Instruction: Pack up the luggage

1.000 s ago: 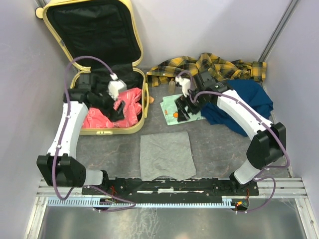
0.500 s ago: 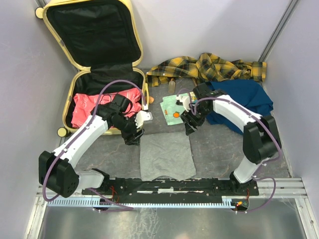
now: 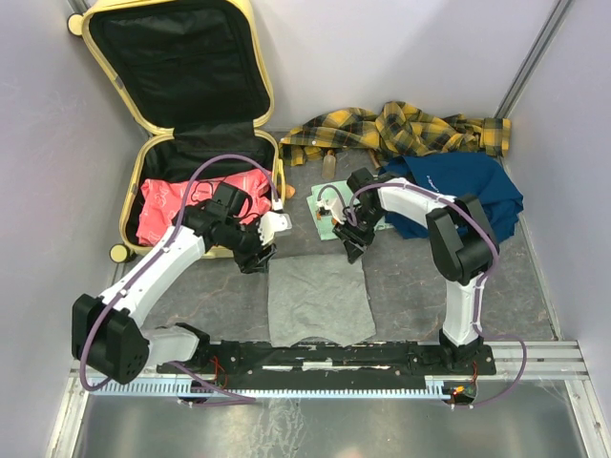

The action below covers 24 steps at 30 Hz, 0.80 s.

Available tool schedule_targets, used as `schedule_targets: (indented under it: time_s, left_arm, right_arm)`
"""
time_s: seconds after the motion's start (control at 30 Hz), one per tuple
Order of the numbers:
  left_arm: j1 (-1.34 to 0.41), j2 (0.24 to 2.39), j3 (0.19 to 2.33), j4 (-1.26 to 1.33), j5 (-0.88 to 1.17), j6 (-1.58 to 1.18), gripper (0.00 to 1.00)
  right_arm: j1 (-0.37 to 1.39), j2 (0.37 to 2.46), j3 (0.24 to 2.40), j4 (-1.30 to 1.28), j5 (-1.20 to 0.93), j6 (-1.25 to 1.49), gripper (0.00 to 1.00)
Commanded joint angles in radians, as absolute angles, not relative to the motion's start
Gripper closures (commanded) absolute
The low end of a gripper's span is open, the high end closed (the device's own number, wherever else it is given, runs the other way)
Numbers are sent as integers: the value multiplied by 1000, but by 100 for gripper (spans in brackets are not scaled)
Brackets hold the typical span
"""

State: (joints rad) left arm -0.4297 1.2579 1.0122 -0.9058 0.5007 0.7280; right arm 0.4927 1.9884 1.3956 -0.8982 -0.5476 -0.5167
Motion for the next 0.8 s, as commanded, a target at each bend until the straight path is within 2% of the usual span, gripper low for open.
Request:
schedule_targets:
  time_s: [0.0,0.13,0.27,0.53,0.77]
  left_arm:
    - [-445,1229,1002,-847,522,724,41]
    - [-501,1267,1005,-788,512,669,44]
    - [-546,1325,1018,-667,519,598,47]
    - [-555,1624,1270,-628,631,605,50]
    - [-553,1844,1399,-645,593,618,48]
  right_arm:
    - [481,1953,1380,-1002,-535,-695,70]
    - [425,1883,1317,-1038,-509,-778,87]
    - [369,1822,1286,-1063,-493,-856,95]
    - [313,1780,1279,-987,-480,-909,97]
    - [293,1760,1266,-966,-492,-966,94]
